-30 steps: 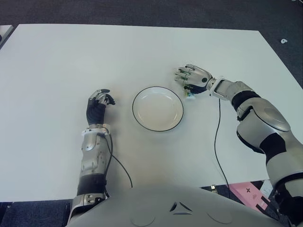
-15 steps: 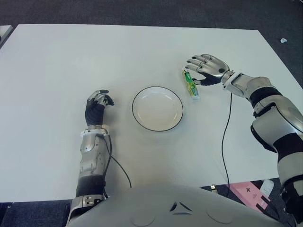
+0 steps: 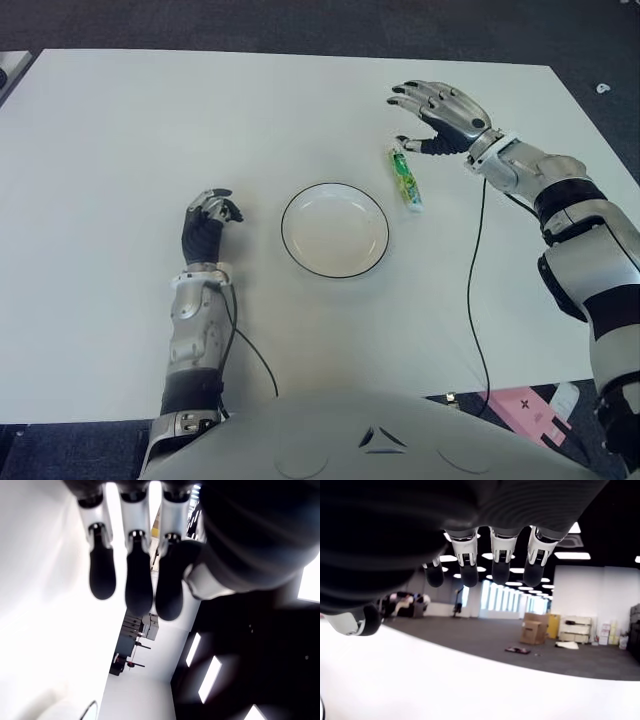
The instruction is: Put the toothpaste on the table into the plate.
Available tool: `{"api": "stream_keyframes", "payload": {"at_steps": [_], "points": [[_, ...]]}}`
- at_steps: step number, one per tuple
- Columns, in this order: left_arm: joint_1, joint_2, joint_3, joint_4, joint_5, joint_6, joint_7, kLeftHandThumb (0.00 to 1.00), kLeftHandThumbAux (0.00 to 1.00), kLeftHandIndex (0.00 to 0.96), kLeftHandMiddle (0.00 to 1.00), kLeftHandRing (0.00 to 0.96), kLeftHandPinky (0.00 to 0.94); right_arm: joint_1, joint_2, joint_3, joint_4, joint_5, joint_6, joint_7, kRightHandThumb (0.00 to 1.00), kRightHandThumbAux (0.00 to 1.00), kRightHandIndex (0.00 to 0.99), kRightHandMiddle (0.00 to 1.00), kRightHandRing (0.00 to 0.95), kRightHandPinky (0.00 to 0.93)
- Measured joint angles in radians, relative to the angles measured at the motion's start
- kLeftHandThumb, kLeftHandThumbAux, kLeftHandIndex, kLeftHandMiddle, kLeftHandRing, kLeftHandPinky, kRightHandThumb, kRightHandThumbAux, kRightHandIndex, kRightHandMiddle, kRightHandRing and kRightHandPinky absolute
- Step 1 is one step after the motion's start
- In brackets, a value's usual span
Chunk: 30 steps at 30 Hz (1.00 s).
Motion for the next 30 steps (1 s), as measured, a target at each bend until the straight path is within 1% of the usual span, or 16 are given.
{"api": "stream_keyframes", "payload": {"at_steps": [3,5,9,12,16,19,22,27,30], "points": [[-0.002,0.000,0.001,0.000,-0.001,0.003,0.000,0.717,0.715,0.437,0.627,0.608,0.558,0.032,0.001,-0.055,-0.034,0.053,0.031,0.060,0.537,0.324,0.000,0.000,0.000,0.000],[-0.002,0.000,0.001,0.000,-0.002,0.003,0.000,0.717,0.715,0.437,0.627,0.609,0.558,0.062,0.002,-0.088,-0.068,0.087,0.067,0.099,0.553,0.331,0.000,0.000,0.000,0.000],[-0.004,0.001,0.002,0.000,-0.007,0.004,0.000,0.717,0.714,0.437,0.628,0.610,0.562,0.159,0.008,-0.181,-0.223,0.178,0.197,0.216,0.575,0.335,0.000,0.000,0.000,0.000],[-0.006,0.002,0.003,0.000,-0.007,0.005,0.000,0.717,0.714,0.437,0.627,0.610,0.558,0.230,0.028,-0.240,-0.358,0.233,0.320,0.295,0.587,0.339,0.000,0.000,0.000,0.000],[-0.010,0.002,0.004,0.000,-0.007,0.009,0.000,0.716,0.714,0.437,0.625,0.608,0.560,0.301,0.060,-0.299,-0.509,0.271,0.472,0.371,0.602,0.347,0.000,0.000,0.000,0.000],[-0.010,0.003,0.004,0.001,-0.007,0.013,0.000,0.716,0.714,0.436,0.622,0.606,0.564,0.336,0.097,-0.336,-0.594,0.288,0.590,0.407,0.615,0.341,0.000,0.000,0.000,0.000],[-0.011,0.004,0.005,0.001,-0.007,0.018,0.000,0.716,0.714,0.436,0.620,0.605,0.562,0.353,0.157,-0.366,-0.635,0.302,0.702,0.418,0.621,0.334,0.000,0.000,0.000,0.000],[-0.012,0.005,0.004,0.000,-0.007,0.019,0.000,0.716,0.714,0.436,0.620,0.605,0.563,0.382,0.248,-0.395,-0.652,0.319,0.830,0.420,0.603,0.302,0.000,0.000,0.000,0.000],[-0.014,0.005,0.003,0.000,-0.008,0.019,0.000,0.716,0.714,0.437,0.622,0.606,0.561,0.392,0.311,-0.429,-0.655,0.349,0.903,0.418,0.596,0.271,0.000,0.000,0.000,0.000]]}}
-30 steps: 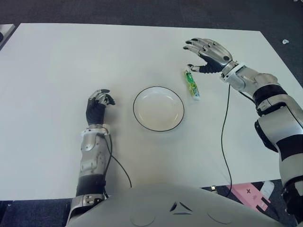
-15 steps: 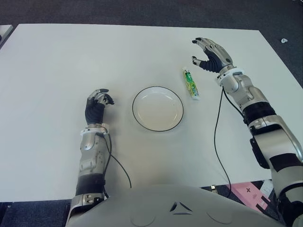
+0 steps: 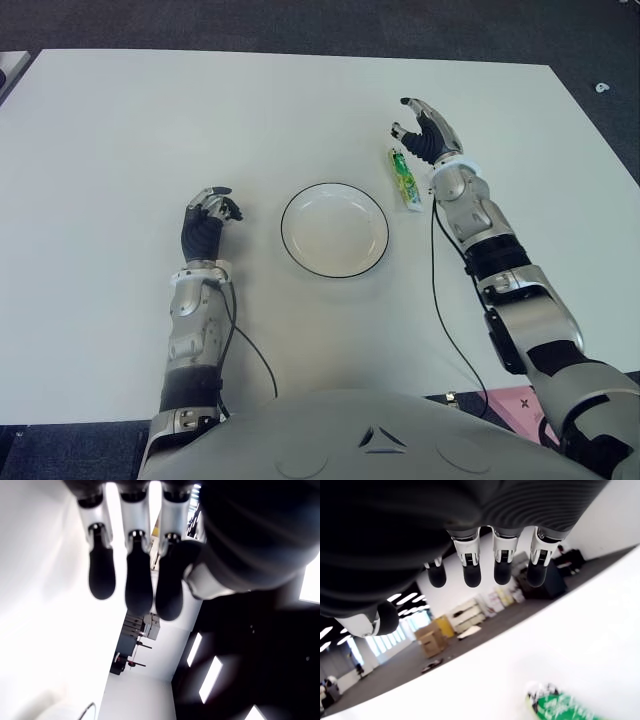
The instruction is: Put the toothpaste on the table into the plate.
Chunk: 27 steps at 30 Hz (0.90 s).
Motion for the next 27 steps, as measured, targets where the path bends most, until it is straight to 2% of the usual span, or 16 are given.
{"api": "stream_keyframes", "payload": {"at_steps": [5,10,14,17,27], "points": [[0.000,0.000,0.001,0.000,0.000,0.002,0.000,0.716,0.714,0.437,0.624,0.605,0.556,-0.006,0.103,-0.062,0.022,0.046,0.116,-0.044,0.592,0.212,0.000,0.000,0.000,0.000],[-0.001,0.002,0.000,0.002,0.000,0.003,0.000,0.716,0.714,0.436,0.621,0.603,0.555,-0.058,0.179,-0.097,0.189,0.067,0.136,-0.142,0.596,0.178,0.000,0.000,0.000,0.000],[-0.002,0.005,-0.001,0.002,-0.001,0.003,-0.008,0.715,0.714,0.436,0.618,0.602,0.561,-0.108,0.218,-0.122,0.345,0.092,0.126,-0.215,0.579,0.160,0.000,0.000,0.000,0.000],[-0.002,0.007,0.000,0.002,-0.001,0.003,-0.013,0.715,0.714,0.436,0.615,0.602,0.564,-0.135,0.237,-0.137,0.415,0.103,0.124,-0.263,0.563,0.150,0.000,0.000,0.000,0.000],[-0.002,0.010,0.004,0.010,-0.014,-0.003,-0.027,0.715,0.713,0.436,0.614,0.600,0.559,-0.193,0.281,-0.174,0.511,0.137,0.142,-0.349,0.542,0.146,0.000,0.000,0.000,0.000]]}}
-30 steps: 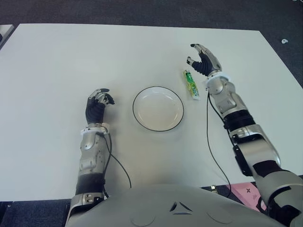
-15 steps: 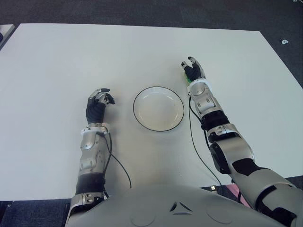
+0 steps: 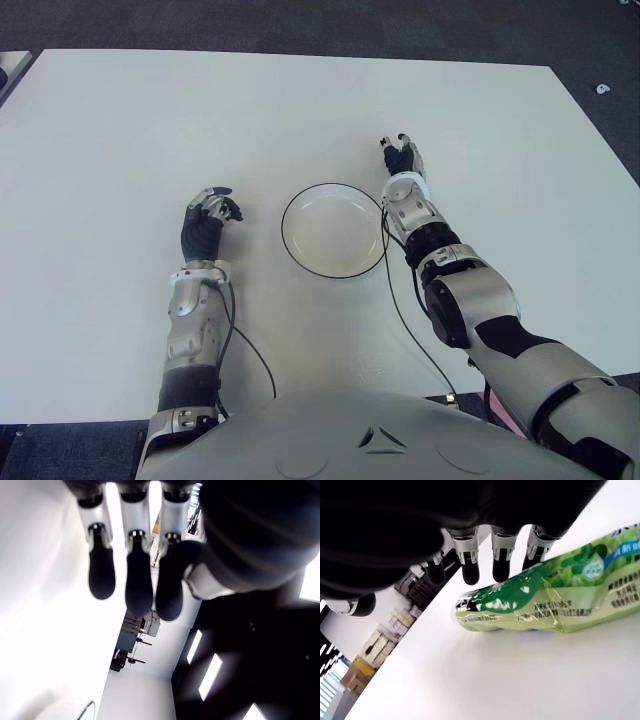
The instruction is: Put the toothpaste on the table into the plate.
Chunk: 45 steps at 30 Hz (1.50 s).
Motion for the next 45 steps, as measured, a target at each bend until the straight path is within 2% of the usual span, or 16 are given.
{"api": "stream_keyframes", "payload": {"at_steps": [9,27,34,38,42,45], "points": [[0.000,0.000,0.002,0.016,-0.013,-0.023,-0.019,0.716,0.714,0.436,0.614,0.601,0.560,-0.030,0.020,-0.019,0.057,0.016,0.009,-0.072,0.536,0.157,0.000,0.000,0.000,0.000],[-0.003,0.013,0.011,0.029,-0.037,-0.029,-0.047,0.715,0.713,0.435,0.611,0.600,0.566,-0.005,0.044,-0.033,0.075,0.025,-0.039,-0.217,0.566,0.165,0.000,0.000,0.000,0.000],[-0.005,0.019,0.019,0.033,-0.038,-0.029,-0.052,0.715,0.713,0.436,0.611,0.599,0.565,0.022,0.046,-0.010,0.064,0.005,-0.040,-0.320,0.585,0.174,0.000,0.000,0.000,0.000],[-0.005,0.020,0.024,0.033,-0.038,-0.027,-0.052,0.715,0.713,0.435,0.609,0.597,0.563,0.042,0.040,0.011,0.056,-0.010,-0.039,-0.347,0.599,0.177,0.000,0.000,0.000,0.000],[-0.007,0.019,0.026,0.033,-0.038,-0.025,-0.052,0.716,0.713,0.435,0.608,0.597,0.564,0.098,0.030,0.033,-0.007,-0.026,-0.023,-0.370,0.615,0.180,0.000,0.000,0.000,0.000],[-0.007,0.019,0.028,0.032,-0.040,-0.025,-0.052,0.716,0.713,0.435,0.606,0.596,0.562,0.154,0.029,0.051,-0.088,-0.046,0.018,-0.379,0.622,0.179,0.000,0.000,0.000,0.000]]}}
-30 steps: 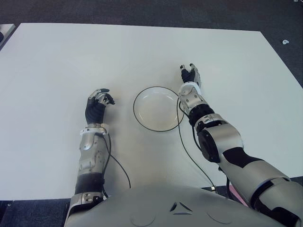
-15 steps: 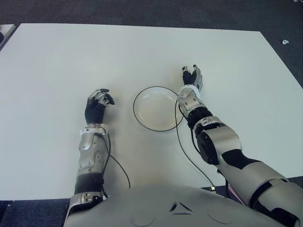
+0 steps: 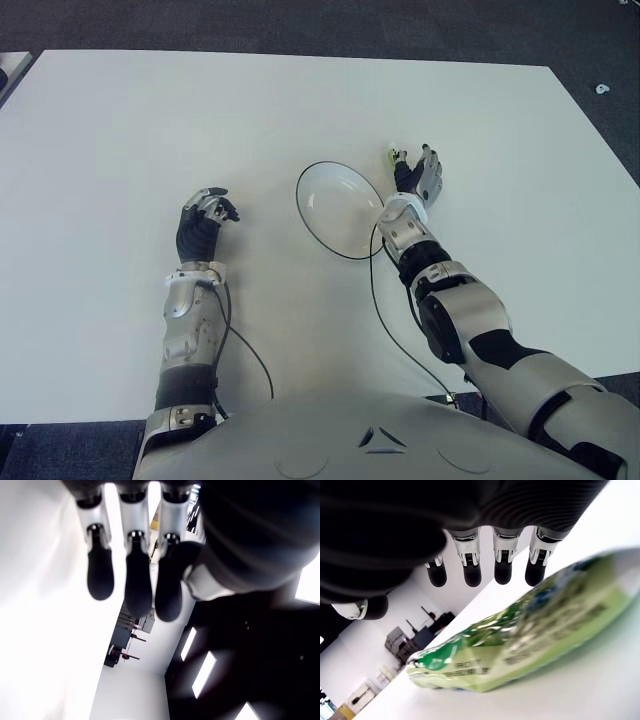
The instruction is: Put the toothpaste on the table into the plate.
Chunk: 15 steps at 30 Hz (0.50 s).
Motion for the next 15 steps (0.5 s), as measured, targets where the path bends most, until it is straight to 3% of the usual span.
{"api": "stream_keyframes", "payload": {"at_steps": [8,15], "points": [[0.001,0.001,0.001,0.000,-0.014,0.005,-0.003,0.716,0.713,0.436,0.608,0.593,0.559,0.115,0.008,0.036,-0.238,-0.064,0.152,0.002,0.645,0.191,0.000,0.000,0.000,0.000],[0.001,0.002,0.001,0.000,-0.015,0.007,-0.014,0.716,0.712,0.436,0.604,0.591,0.553,0.173,0.019,0.058,-0.384,-0.117,0.235,0.026,0.663,0.203,0.000,0.000,0.000,0.000]]}}
